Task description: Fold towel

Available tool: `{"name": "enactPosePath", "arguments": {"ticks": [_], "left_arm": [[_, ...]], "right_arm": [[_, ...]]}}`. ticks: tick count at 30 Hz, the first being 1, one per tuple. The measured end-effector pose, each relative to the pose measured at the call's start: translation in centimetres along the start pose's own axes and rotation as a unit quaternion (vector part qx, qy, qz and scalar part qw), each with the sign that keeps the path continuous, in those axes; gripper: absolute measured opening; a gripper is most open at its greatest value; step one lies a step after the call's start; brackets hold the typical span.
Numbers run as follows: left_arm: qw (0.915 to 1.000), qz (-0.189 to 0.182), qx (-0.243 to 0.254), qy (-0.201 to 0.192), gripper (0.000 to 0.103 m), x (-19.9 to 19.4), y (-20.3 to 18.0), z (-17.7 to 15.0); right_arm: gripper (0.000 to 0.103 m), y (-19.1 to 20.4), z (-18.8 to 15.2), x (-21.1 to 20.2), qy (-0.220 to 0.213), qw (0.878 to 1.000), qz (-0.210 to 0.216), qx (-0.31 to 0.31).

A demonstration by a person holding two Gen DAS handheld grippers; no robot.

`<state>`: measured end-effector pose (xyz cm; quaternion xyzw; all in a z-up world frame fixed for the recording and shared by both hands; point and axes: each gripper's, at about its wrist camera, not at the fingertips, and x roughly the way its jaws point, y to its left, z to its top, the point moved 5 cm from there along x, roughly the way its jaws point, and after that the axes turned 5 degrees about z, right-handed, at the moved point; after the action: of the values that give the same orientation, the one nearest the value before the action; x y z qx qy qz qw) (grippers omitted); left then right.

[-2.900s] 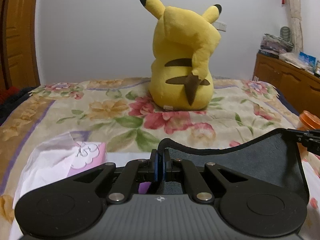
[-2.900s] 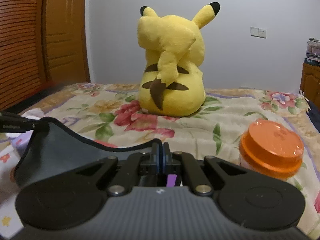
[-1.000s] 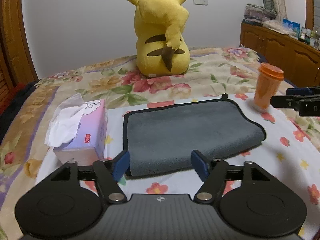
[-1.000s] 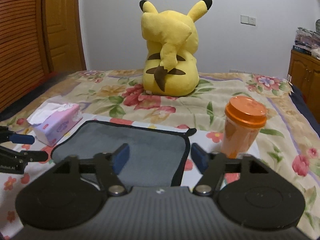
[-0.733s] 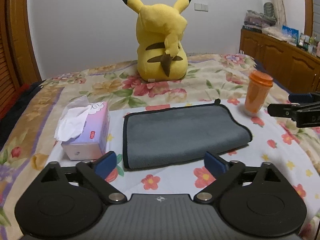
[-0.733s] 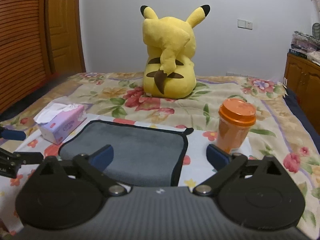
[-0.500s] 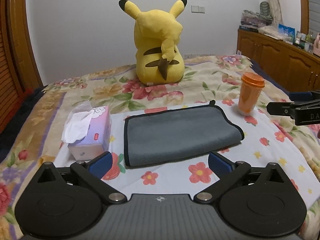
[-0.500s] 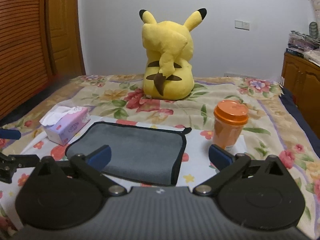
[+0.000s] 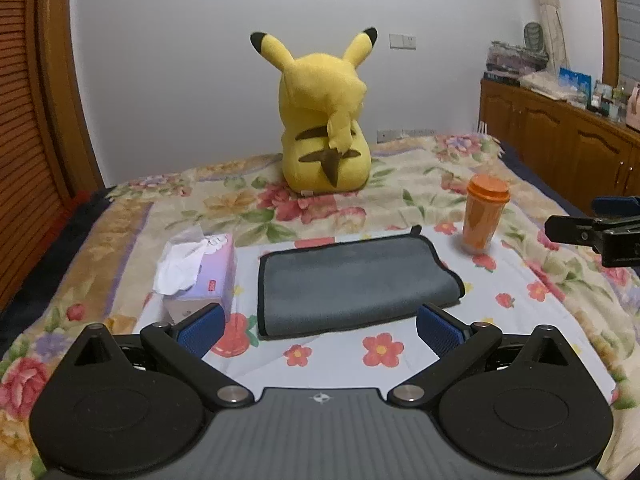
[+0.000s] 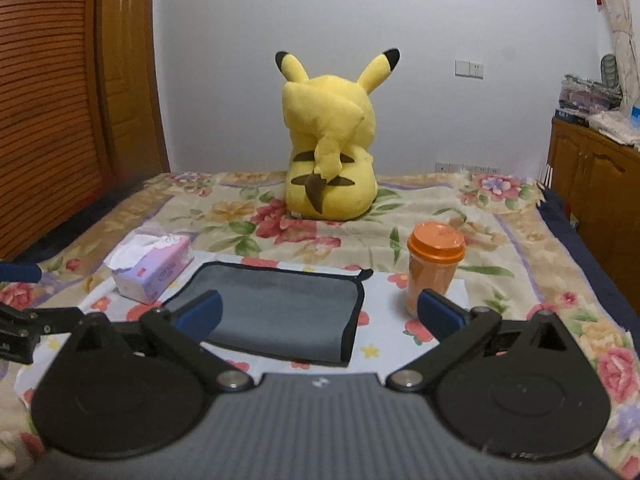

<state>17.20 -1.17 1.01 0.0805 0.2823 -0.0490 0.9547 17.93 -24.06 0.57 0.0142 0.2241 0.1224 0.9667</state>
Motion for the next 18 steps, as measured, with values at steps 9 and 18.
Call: {"name": "enactPosePath", "arguments": {"ticks": [9,18], "left_arm": [[0.9998,0.000,0.014,-0.014,0.103,-3.6,-0.4,-0.1],[0.9998,-0.011,0.014,-0.013,0.103,-5.6,-0.9,-2.1]], "right_arm": [[0.103,1.5,0.4,-3.6,-0.020,1.000,0.007,-0.004],[0.103,2.4,-0.8,-5.4,-0.019,1.000,0.007,0.004]]}}
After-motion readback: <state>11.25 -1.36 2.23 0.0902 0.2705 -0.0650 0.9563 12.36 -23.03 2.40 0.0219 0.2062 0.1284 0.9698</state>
